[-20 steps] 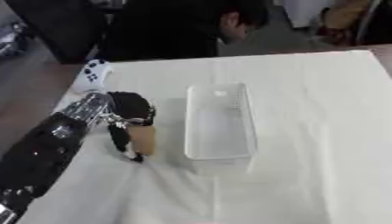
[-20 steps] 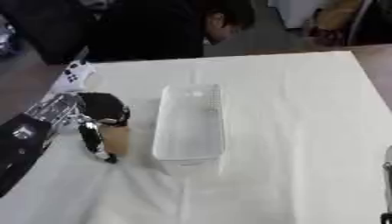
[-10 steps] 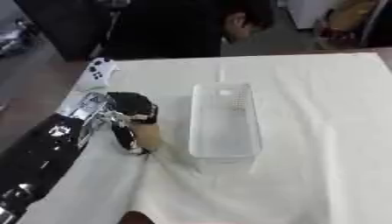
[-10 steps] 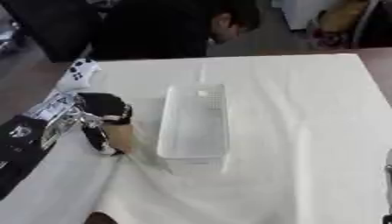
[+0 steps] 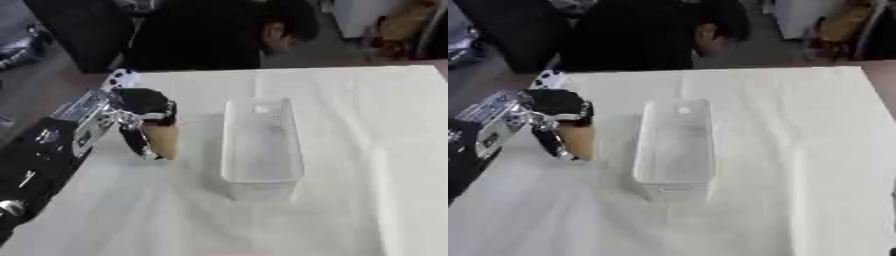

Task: Pick up objects on the table and place them in the box.

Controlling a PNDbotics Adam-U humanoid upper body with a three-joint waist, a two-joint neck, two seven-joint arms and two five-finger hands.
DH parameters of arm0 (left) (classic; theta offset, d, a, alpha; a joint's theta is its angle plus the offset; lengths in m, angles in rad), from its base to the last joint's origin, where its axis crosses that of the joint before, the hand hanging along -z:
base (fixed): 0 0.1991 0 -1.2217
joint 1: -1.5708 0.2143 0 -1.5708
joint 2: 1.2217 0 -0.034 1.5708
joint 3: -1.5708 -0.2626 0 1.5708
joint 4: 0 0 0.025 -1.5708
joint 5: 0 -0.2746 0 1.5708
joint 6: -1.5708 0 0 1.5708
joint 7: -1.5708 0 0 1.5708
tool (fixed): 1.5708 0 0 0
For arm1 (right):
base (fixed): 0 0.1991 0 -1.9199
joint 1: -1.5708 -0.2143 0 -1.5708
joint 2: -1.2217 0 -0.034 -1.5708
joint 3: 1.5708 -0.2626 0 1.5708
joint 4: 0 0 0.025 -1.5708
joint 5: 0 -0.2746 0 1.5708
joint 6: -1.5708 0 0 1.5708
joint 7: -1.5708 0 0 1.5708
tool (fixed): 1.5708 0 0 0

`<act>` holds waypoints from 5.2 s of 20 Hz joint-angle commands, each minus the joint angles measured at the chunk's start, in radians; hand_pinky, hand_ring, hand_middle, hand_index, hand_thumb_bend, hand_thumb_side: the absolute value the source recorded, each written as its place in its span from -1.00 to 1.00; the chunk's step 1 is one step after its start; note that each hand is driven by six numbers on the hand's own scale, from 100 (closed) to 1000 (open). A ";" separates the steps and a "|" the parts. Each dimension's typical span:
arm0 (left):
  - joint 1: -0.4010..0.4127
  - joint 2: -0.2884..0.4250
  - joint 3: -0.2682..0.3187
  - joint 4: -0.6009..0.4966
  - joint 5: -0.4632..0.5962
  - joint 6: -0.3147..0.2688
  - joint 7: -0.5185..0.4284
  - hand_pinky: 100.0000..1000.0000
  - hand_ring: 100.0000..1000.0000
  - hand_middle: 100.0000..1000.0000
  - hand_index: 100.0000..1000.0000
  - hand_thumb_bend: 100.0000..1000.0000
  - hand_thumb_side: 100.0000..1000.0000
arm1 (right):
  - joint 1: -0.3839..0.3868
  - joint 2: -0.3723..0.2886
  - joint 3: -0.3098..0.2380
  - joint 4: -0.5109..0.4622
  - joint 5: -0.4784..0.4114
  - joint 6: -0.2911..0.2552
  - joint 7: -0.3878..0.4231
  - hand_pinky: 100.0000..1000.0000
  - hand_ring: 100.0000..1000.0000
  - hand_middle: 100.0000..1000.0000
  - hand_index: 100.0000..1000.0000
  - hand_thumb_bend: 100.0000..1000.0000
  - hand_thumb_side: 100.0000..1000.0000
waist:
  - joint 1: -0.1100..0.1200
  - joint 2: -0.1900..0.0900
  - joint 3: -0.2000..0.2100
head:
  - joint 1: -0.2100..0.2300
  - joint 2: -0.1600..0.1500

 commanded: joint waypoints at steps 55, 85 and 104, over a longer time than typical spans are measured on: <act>-0.168 -0.116 -0.100 -0.012 -0.109 -0.133 0.111 0.62 0.70 0.80 0.82 0.85 1.00 | -0.060 0.042 0.010 -0.013 -0.017 -0.025 0.020 -0.86 -0.54 -0.34 -0.10 -1.00 1.00 | 0.061 -0.013 -0.086 | 0.073 -0.053; 0.575 -0.033 0.166 -0.876 1.018 0.023 0.424 -0.36 0.08 0.41 0.47 -0.34 0.49 | 0.117 -0.107 -0.056 -0.013 0.051 0.027 -0.066 -1.00 -0.63 -0.36 -0.10 -1.00 1.00 | -0.080 -0.098 0.150 | -0.122 -0.147; 0.577 -0.218 0.160 -0.877 1.237 -0.171 0.199 -0.28 0.08 0.40 0.47 -0.07 0.20 | 0.192 -0.151 -0.066 -0.013 0.049 -0.042 -0.110 -1.00 -0.68 -0.40 -0.14 -1.00 1.00 | -0.143 -0.099 0.224 | -0.233 -0.258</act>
